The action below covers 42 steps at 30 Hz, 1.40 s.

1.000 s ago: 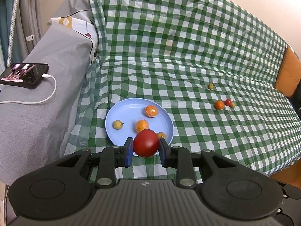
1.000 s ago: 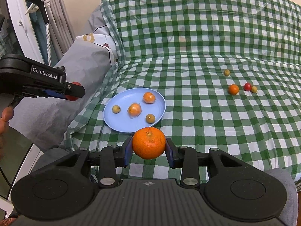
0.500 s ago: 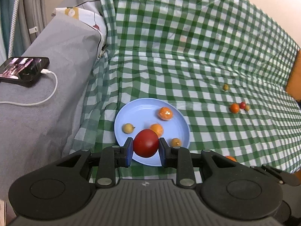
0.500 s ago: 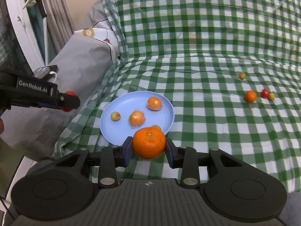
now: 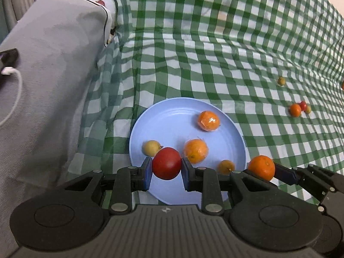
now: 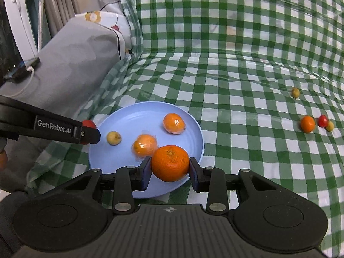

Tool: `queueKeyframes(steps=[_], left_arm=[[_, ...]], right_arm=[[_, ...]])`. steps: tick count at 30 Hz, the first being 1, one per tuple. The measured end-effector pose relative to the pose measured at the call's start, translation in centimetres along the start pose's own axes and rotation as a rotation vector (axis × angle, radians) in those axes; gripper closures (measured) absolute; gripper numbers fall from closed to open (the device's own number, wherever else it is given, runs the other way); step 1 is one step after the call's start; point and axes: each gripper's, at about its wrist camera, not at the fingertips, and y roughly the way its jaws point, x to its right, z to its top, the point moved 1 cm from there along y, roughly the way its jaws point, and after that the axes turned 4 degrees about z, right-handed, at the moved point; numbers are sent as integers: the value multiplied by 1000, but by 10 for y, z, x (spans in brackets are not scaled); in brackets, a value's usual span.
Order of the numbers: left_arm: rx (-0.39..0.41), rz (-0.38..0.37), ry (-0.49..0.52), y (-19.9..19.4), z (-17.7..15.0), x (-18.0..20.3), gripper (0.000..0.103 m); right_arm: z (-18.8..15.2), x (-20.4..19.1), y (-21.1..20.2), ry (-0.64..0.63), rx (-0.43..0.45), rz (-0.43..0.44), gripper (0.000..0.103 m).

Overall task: Organize fruits
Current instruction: 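Lower the tomato and orange onto the plate and open both grippers, then lift both grippers away from the plate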

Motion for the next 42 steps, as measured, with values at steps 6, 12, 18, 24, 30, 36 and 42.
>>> queueKeyframes(steps=[6,12,18,24,30,36,42], left_arm=[[0,15,10,20,4,2,72],[75,5,-6,13,6,1,0],[94,31,0,-16,-8,0,0],[82,44,-44,-59,-39,-2,0],[124,67,-42,-108,-56,8,0],[199,14,-57,-153,-72,20,0],[256,-17,-76,-184,-89,27,0]], right_arm=[[2,-5,22,-51,-33,5,65],[7,-11,26,-82,-36,13,34],[8,-9,-2,-89,0,-33,9],[-13,-8,-47,-39,-25,-4,7],[-33,-18,-97,-2,-3,13,6],[-49,-27,-153,23,57,-32,3],[-66,-40,-205,-4,149,-64,1]])
